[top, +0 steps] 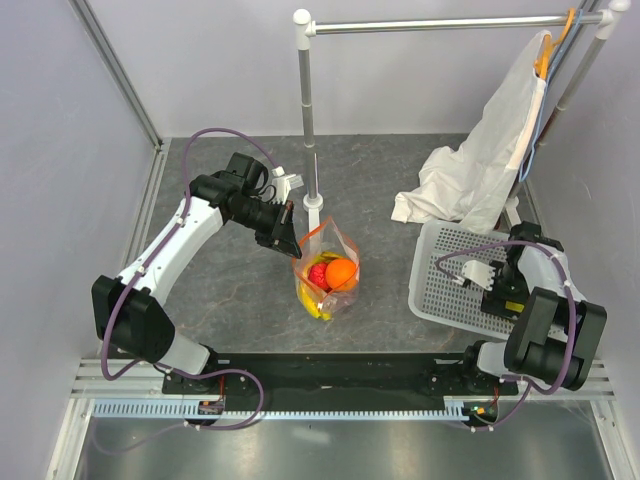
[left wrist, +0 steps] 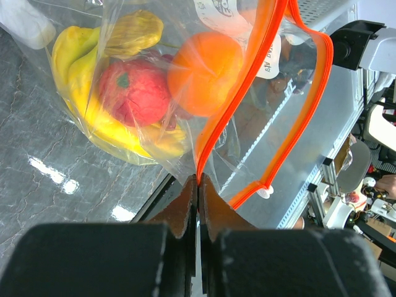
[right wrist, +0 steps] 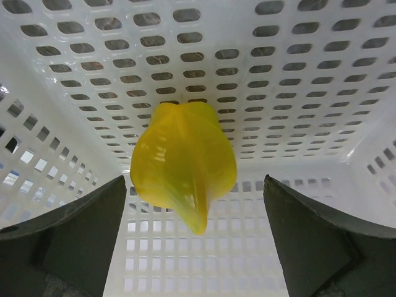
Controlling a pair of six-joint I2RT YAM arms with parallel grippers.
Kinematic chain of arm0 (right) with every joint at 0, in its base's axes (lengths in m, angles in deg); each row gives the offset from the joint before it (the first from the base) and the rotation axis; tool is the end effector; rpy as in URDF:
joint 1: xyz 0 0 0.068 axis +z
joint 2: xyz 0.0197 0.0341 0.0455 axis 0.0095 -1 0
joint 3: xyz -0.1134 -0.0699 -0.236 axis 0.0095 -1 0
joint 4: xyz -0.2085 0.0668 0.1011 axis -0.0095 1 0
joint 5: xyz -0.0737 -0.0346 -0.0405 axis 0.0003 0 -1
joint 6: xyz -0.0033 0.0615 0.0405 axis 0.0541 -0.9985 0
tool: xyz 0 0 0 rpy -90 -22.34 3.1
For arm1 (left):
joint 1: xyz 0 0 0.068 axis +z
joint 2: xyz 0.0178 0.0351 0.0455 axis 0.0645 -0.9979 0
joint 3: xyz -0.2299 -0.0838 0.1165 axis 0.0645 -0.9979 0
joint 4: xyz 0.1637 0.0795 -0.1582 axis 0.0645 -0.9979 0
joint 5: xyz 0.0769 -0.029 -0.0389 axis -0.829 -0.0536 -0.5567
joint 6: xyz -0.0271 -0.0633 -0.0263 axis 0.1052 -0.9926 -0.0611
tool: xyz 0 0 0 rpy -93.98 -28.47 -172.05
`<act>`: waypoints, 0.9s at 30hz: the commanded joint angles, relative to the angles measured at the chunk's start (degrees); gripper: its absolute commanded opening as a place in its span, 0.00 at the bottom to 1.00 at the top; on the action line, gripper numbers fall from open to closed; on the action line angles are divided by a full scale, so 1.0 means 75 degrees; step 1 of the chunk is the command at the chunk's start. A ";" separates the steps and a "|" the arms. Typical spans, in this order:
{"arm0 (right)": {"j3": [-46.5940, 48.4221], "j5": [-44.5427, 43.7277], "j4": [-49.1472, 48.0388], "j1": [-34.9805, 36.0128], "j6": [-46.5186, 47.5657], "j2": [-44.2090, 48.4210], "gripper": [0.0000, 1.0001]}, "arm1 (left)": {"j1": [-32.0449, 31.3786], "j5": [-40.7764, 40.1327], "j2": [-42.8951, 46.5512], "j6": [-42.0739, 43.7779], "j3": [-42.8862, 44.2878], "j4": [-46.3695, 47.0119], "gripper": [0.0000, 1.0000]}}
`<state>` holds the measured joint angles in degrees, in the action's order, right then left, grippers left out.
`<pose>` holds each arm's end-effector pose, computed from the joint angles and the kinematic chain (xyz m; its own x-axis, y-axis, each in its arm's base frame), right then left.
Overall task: Place the food in the zip-top bag and seal the zipper
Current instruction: Pick up the fake fruit from the bin.
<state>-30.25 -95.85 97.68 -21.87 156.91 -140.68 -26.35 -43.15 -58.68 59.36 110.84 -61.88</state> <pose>0.1674 -0.0750 0.1663 -0.3755 -0.9153 0.1458 -0.9263 0.3759 -0.0265 0.2373 -0.1443 0.3018 -0.8700 0.3204 -0.3748 0.4928 0.5904 -0.6392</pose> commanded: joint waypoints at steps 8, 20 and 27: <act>-0.0081 0.0019 0.0023 -0.0169 0.0489 0.0128 0.63 | -0.0038 0.0175 0.0070 0.0023 0.0166 0.0158 0.02; 0.0983 0.1541 0.1780 0.0557 0.0279 0.0387 0.43 | -0.0026 0.0175 0.0035 0.0011 0.0177 0.0147 0.02; 0.2026 0.2725 0.2308 0.2513 -0.1208 0.0317 0.41 | -0.0038 0.0175 -0.0012 0.0011 0.0154 0.0158 0.02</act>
<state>-21.31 -83.87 110.05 -9.26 154.87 -138.91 -26.35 -43.15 -58.68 59.36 110.84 -61.85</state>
